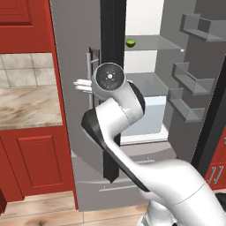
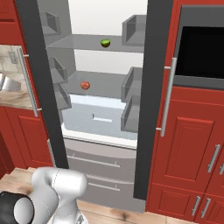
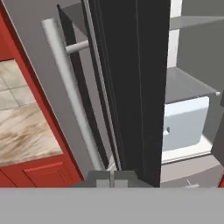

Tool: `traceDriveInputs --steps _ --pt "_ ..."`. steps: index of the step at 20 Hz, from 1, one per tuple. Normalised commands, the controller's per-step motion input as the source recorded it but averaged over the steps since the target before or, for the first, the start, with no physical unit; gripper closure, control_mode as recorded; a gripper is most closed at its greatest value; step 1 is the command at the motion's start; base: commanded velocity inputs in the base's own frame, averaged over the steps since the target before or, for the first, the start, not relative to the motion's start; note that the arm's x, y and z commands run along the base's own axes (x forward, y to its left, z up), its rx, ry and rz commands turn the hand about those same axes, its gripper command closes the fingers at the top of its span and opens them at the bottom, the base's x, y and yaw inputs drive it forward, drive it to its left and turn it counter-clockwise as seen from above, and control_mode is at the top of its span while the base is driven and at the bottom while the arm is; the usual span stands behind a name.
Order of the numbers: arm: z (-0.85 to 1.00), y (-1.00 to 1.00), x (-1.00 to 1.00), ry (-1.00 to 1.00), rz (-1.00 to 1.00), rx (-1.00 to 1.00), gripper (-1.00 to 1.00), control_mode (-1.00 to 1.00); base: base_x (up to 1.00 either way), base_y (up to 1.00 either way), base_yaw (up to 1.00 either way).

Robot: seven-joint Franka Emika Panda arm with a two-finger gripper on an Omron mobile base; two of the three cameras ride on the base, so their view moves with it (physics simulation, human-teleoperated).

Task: Retrieve the kiwi and peach from the fridge and place them into the bowl on the dining table.

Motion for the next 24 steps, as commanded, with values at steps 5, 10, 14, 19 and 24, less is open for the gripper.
traceDriveInputs --steps 5,10,14,19,24 --pt "0.08 -0.55 -0.03 0.0 -0.09 0.04 -1.0 -1.0 0.0 0.0 0.0" --pt "0.0 -0.52 -0.15 0.0 -0.14 0.2 -1.0 -1.0 0.0 0.0 0.0" --pt "0.11 -0.73 -0.21 0.02 -0.24 0.35 -1.0 -1.0 0.0 0.0 0.0" --pt "0.3 -0.87 0.0 0.11 -0.05 0.48 -1.0 -1.0 0.0 0.0 0.0" --pt "-0.03 -0.67 0.0 0.02 0.0 0.46 -1.0 -1.0 0.0 0.0 0.0"
